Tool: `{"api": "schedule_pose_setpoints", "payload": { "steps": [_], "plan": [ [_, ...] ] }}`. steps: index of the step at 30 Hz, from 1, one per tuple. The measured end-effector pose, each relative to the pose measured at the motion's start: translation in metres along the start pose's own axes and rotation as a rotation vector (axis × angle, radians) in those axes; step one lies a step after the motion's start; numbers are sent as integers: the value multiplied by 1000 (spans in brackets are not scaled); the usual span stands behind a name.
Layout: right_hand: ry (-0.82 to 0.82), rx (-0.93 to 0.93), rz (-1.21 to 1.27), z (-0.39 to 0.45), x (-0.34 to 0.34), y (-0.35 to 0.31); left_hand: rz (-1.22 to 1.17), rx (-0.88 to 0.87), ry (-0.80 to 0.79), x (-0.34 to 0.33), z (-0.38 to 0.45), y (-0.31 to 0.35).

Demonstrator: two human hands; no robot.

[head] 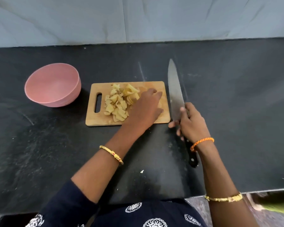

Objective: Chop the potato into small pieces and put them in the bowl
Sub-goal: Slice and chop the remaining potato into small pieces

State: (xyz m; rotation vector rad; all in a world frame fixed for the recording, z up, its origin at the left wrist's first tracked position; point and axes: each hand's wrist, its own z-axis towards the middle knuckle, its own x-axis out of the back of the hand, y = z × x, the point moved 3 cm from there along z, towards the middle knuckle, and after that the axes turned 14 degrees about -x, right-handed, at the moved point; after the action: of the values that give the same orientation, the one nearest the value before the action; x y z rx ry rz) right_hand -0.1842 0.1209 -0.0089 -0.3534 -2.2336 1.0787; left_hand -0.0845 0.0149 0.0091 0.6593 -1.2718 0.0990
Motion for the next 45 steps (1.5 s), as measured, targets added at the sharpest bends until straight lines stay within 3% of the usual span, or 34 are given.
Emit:
{"api": "schedule_pose_setpoints", "payload": {
  "steps": [3,15,24,28,33,45],
  "plan": [
    [54,43,-119,-8,-8,16,73,33,50,-13,-2,-3],
    [75,34,-338,-9,-21,0,-129,221,197,-11,-4,-14],
    [34,-99,-648,-21,-33,-4,-198,259,287,-12,-8,-9],
    [9,-99,-651,-38,-16,4,-261,294,282,-10,-10,-9],
    [97,16,-502,-32,0,-10,-290,325,232,-6,-12,-11],
    [0,30,-596,-2,-20,-14,-325,381,244,-11,-9,-22]
  ]
}}
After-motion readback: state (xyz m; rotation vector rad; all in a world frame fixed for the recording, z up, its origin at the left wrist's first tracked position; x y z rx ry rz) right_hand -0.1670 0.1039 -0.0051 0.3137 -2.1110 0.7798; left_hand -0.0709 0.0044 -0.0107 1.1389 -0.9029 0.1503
